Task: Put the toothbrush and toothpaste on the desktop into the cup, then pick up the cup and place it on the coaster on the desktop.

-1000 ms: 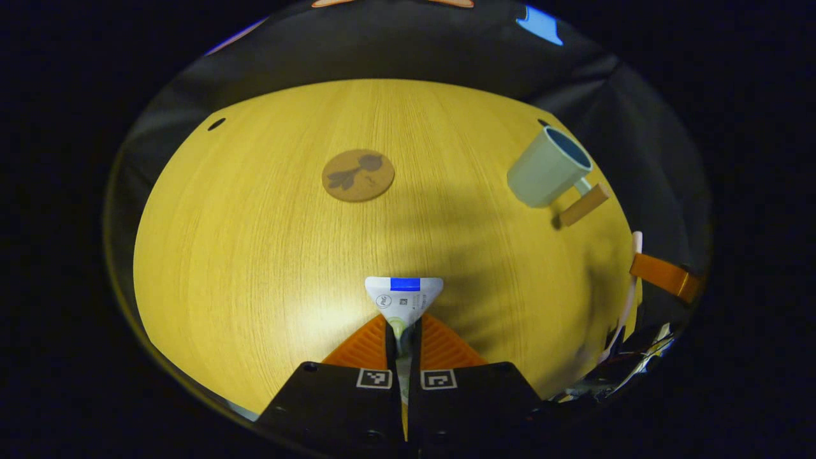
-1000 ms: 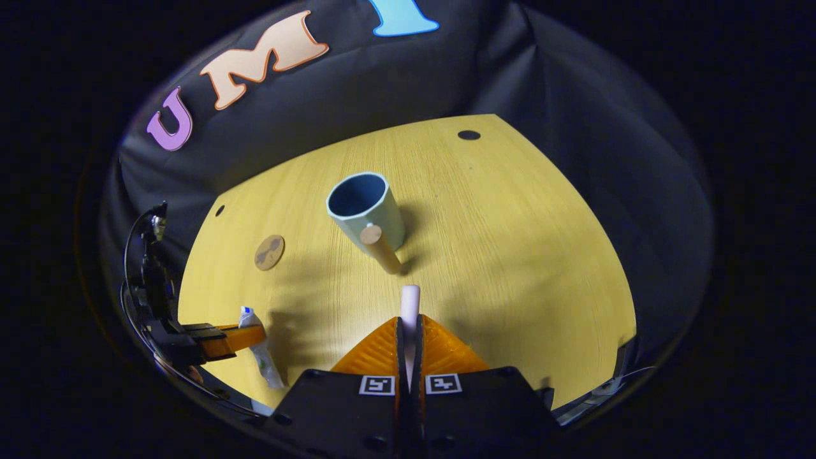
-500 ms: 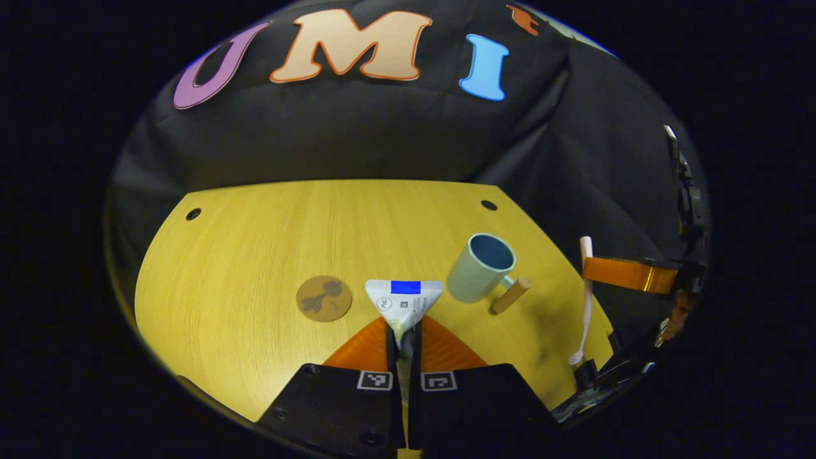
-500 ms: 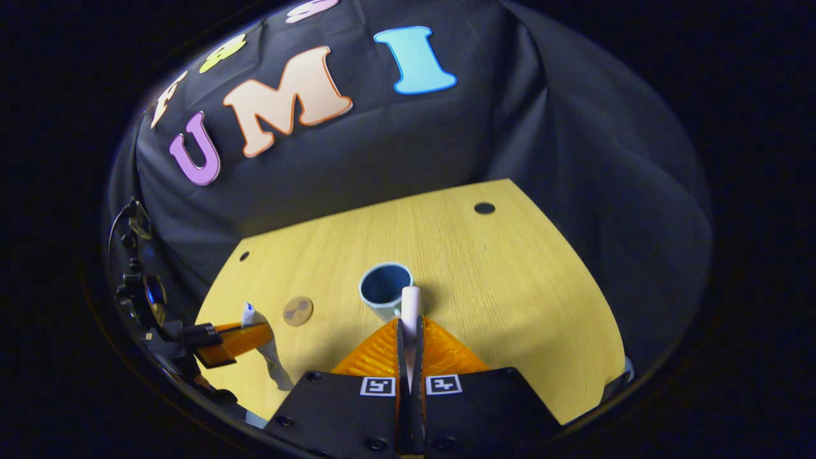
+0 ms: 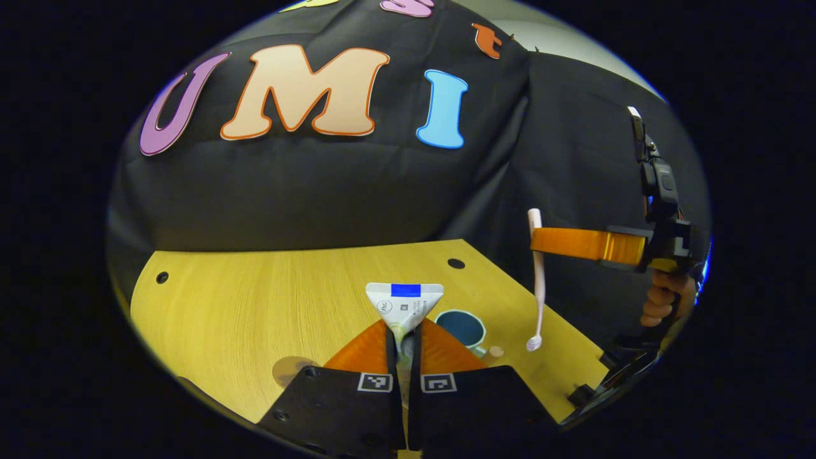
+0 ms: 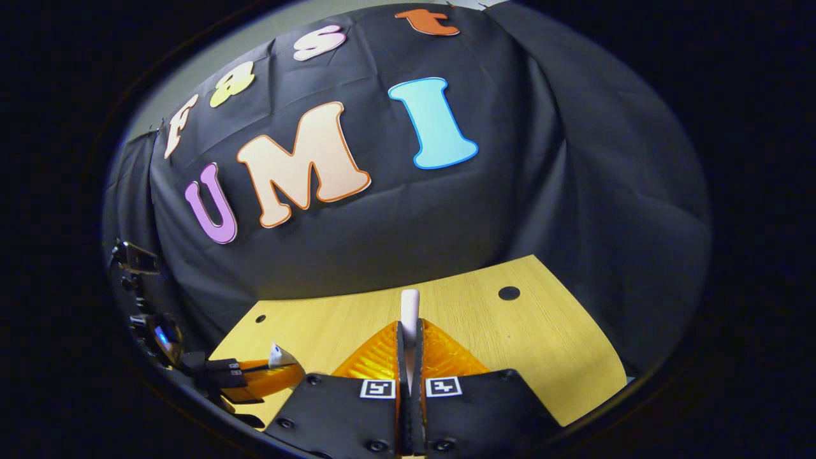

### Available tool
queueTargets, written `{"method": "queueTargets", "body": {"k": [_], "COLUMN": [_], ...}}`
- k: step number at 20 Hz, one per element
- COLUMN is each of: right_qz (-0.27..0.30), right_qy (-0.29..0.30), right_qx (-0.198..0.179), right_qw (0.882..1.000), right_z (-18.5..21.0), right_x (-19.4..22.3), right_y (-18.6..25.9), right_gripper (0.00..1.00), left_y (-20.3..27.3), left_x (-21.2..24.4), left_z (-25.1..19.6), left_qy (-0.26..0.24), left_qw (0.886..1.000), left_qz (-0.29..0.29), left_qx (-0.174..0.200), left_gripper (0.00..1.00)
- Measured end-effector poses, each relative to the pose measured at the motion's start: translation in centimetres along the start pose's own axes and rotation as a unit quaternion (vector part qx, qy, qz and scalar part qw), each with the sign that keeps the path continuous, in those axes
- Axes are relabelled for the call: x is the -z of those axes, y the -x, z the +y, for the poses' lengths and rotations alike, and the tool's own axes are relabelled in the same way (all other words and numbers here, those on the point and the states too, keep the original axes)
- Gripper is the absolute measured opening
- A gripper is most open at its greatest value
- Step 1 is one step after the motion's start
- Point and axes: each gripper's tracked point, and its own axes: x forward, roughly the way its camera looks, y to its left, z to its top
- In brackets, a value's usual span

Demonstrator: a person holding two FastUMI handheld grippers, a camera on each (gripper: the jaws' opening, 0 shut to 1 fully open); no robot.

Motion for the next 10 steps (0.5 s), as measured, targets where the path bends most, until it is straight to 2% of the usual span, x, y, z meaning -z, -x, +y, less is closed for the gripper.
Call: {"method": "queueTargets", "body": {"k": [5,8,10], "right_qz": [-0.04,-0.053,-0.05], "right_qy": [0.006,0.015,0.001], "right_qx": [-0.04,-0.044,-0.048], "right_qw": [0.998,0.997,0.998], "right_z": [1.9,2.0,2.0], "right_x": [-0.4,0.9,2.2], "right_y": [-4.0,-5.6,-6.5], "right_gripper": [0.03,0.03,0.03], "left_y": [-2.3,-3.1,-3.8], "left_x": [-3.6,-5.8,-6.5], "left_z": [-0.8,-1.4,-1.8], "left_qy": [-0.024,-0.013,-0.004], "left_qw": [0.997,0.992,0.989], "left_qz": [-0.065,-0.12,-0.139], "left_qx": [0.018,0.03,0.04], "left_gripper": [0.01,0.01,0.01]}}
